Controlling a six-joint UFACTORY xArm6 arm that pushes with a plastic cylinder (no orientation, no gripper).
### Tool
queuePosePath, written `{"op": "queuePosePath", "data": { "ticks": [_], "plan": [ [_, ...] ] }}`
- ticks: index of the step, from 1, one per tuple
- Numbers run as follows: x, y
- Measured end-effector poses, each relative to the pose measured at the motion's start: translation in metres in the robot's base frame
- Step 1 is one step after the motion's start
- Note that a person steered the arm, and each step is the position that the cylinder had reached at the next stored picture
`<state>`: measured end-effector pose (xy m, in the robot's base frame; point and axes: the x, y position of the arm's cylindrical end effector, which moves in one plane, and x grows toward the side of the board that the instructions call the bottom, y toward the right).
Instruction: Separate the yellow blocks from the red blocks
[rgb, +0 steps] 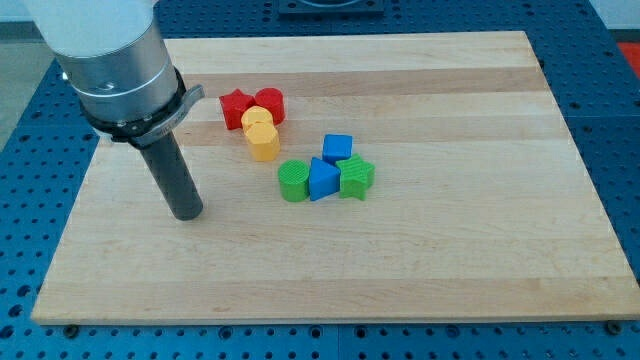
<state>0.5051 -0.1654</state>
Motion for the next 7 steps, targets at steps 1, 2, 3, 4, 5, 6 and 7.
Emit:
{"op": "queuePosePath", "data": {
  "ticks": [1, 2, 3, 4, 5, 6, 7],
  "plan": [
    [-0.001, 0.0],
    [-0.002, 0.0],
    [-0.002, 0.0],
    [-0.002, 0.0],
    [-0.003, 0.0],
    [-0.005, 0.0],
    [-0.049, 0.0]
  ]
}}
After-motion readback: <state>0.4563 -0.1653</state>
